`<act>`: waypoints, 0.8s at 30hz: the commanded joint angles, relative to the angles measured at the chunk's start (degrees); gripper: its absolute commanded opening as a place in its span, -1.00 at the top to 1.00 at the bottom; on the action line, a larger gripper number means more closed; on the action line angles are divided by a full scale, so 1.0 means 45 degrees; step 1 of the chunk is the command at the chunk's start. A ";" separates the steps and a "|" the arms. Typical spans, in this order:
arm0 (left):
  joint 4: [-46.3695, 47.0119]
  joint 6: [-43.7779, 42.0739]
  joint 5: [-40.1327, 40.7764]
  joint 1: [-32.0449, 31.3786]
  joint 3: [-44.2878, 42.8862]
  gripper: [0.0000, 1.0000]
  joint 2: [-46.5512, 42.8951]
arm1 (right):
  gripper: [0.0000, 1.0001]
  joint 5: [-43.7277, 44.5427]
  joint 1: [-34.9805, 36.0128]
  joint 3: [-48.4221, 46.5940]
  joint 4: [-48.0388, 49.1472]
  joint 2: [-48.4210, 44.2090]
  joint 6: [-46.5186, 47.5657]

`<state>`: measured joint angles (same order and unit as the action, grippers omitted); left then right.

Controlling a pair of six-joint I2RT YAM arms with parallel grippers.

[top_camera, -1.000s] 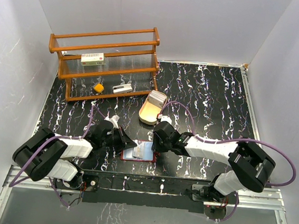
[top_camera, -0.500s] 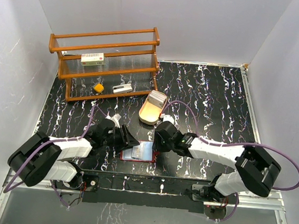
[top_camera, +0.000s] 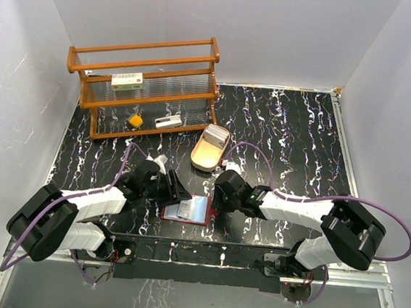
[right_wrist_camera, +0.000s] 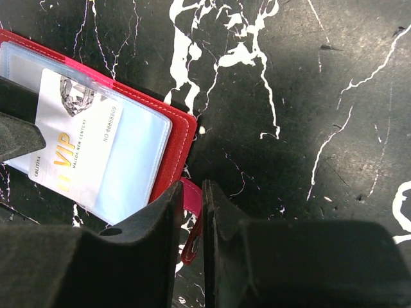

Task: Put the credit cards into the card holder
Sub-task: Insert the credit card into the card holder.

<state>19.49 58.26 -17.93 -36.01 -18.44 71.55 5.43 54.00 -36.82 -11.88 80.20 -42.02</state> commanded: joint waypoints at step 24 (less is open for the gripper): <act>-0.2878 -0.1182 0.0480 -0.0071 -0.0880 -0.10 -0.1109 | 0.45 -0.0017 0.0051 -0.0087 -0.0090 -0.0986 -0.0787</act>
<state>4.60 52.14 -13.74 -36.14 -23.66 66.92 4.69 54.00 -35.46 -11.73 78.65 -43.68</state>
